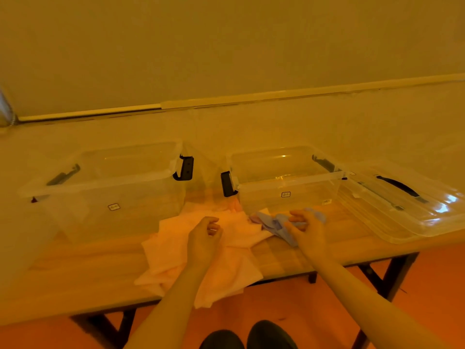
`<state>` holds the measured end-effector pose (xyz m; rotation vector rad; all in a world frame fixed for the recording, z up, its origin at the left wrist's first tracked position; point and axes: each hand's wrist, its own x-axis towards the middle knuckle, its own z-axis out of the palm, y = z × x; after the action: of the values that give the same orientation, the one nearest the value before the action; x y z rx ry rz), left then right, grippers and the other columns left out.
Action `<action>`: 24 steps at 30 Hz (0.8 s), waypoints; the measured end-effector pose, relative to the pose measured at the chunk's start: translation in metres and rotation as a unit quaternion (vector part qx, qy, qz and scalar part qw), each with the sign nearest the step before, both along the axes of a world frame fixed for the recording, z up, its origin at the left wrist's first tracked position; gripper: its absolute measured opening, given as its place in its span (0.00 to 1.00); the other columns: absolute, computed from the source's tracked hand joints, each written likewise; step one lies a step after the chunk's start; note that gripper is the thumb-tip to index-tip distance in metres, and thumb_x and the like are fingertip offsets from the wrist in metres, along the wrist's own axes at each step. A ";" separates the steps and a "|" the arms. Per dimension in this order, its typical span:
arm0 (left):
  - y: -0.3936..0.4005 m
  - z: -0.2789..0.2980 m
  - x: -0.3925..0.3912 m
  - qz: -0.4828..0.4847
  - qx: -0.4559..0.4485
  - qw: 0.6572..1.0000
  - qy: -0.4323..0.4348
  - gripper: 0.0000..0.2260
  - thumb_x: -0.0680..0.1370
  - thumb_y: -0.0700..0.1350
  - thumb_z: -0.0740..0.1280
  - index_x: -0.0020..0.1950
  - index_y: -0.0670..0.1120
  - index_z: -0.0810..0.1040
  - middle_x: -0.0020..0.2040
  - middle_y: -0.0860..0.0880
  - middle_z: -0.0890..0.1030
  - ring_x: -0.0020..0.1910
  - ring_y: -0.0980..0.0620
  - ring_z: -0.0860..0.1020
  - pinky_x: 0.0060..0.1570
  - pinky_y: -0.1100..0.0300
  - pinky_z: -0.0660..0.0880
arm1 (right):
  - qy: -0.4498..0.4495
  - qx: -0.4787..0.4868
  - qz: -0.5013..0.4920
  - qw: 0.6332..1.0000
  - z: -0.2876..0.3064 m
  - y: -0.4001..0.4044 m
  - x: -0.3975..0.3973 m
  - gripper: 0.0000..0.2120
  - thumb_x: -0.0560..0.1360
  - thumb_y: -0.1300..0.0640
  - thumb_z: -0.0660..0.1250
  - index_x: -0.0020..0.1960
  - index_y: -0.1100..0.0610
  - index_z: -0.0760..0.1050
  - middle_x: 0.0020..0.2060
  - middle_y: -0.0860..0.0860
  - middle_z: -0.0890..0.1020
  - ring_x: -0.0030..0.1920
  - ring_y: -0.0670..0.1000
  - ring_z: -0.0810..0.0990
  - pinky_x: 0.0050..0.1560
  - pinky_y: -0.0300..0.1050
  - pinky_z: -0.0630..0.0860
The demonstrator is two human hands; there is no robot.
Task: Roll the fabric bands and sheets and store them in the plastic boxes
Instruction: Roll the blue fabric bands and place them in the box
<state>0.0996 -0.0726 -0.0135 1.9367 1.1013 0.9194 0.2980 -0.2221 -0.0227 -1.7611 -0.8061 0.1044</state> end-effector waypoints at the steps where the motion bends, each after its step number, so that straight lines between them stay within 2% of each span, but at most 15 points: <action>1: -0.001 -0.003 -0.004 -0.003 -0.002 1.000 0.005 0.12 0.76 0.39 0.69 0.59 0.46 0.76 0.50 0.49 0.79 0.46 0.53 0.76 0.46 0.60 0.75 | 0.000 -0.006 -0.003 1.000 -0.002 0.001 -0.002 0.17 0.74 0.58 0.71 0.61 0.60 0.76 0.51 0.51 0.78 0.47 0.48 0.75 0.39 0.37 0.72; 4: -0.004 -0.010 -0.013 -0.013 -0.002 1.000 0.023 0.13 0.76 0.39 0.68 0.60 0.46 0.76 0.51 0.48 0.79 0.47 0.53 0.77 0.48 0.60 0.75 | -0.014 -0.015 -0.012 1.000 -0.006 0.001 -0.007 0.15 0.74 0.59 0.71 0.60 0.60 0.76 0.49 0.50 0.77 0.44 0.46 0.74 0.36 0.34 0.69; 8: -0.009 -0.011 -0.010 -0.029 0.013 0.999 0.044 0.13 0.76 0.39 0.68 0.60 0.47 0.76 0.52 0.49 0.79 0.47 0.54 0.76 0.46 0.63 0.74 | -0.003 -0.018 -0.034 0.999 -0.013 -0.006 -0.003 0.14 0.75 0.63 0.70 0.60 0.61 0.75 0.46 0.51 0.76 0.39 0.47 0.73 0.35 0.40 0.68; 10: -0.013 -0.004 0.001 -0.046 0.017 0.998 0.036 0.13 0.76 0.39 0.69 0.60 0.47 0.76 0.53 0.49 0.79 0.48 0.53 0.77 0.48 0.60 0.76 | 0.006 -0.009 -0.036 0.999 -0.014 -0.011 0.003 0.13 0.75 0.65 0.69 0.58 0.61 0.75 0.44 0.52 0.75 0.36 0.45 0.72 0.36 0.42 0.68; 13: -0.024 0.009 0.023 -0.078 0.021 0.996 0.025 0.14 0.75 0.38 0.69 0.60 0.47 0.76 0.52 0.50 0.79 0.47 0.54 0.77 0.48 0.59 0.77 | 0.021 -0.013 -0.049 0.998 -0.015 -0.019 0.011 0.13 0.74 0.64 0.69 0.59 0.59 0.74 0.44 0.53 0.75 0.38 0.47 0.73 0.36 0.37 0.67; 16: -0.037 0.015 0.049 -0.135 0.024 0.990 0.015 0.16 0.74 0.37 0.69 0.61 0.47 0.76 0.53 0.49 0.80 0.45 0.57 0.76 0.45 0.61 0.75 | 0.011 -0.031 -0.066 0.997 -0.021 -0.026 0.019 0.17 0.73 0.64 0.71 0.61 0.62 0.75 0.48 0.56 0.77 0.46 0.54 0.76 0.38 0.42 0.67; 18: -0.045 0.017 0.067 -0.169 0.021 0.985 0.028 0.17 0.74 0.37 0.69 0.63 0.46 0.75 0.55 0.48 0.79 0.46 0.55 0.77 0.47 0.60 0.75 | 0.031 -0.038 -0.060 0.997 -0.024 -0.028 0.021 0.18 0.72 0.65 0.72 0.61 0.63 0.75 0.48 0.55 0.77 0.45 0.53 0.76 0.40 0.43 0.68; 21: -0.053 0.016 0.092 -0.214 0.009 0.975 0.056 0.18 0.74 0.38 0.70 0.64 0.44 0.75 0.56 0.46 0.78 0.48 0.53 0.77 0.49 0.59 0.75 | 0.053 -0.032 -0.050 0.997 -0.028 -0.031 0.022 0.14 0.73 0.65 0.71 0.58 0.62 0.75 0.44 0.54 0.77 0.40 0.48 0.75 0.36 0.39 0.68; 24: -0.057 0.010 0.109 -0.250 0.012 0.962 0.111 0.20 0.75 0.40 0.69 0.66 0.45 0.72 0.60 0.46 0.77 0.54 0.52 0.77 0.54 0.56 0.76 | 0.067 -0.015 -0.047 0.997 -0.032 -0.032 0.024 0.14 0.73 0.64 0.71 0.58 0.61 0.75 0.46 0.54 0.77 0.43 0.47 0.75 0.38 0.37 0.69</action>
<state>0.2081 -0.1296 -0.0037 2.2307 0.6611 0.4492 0.3222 -0.2540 -0.0544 -1.7975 -0.6277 0.1713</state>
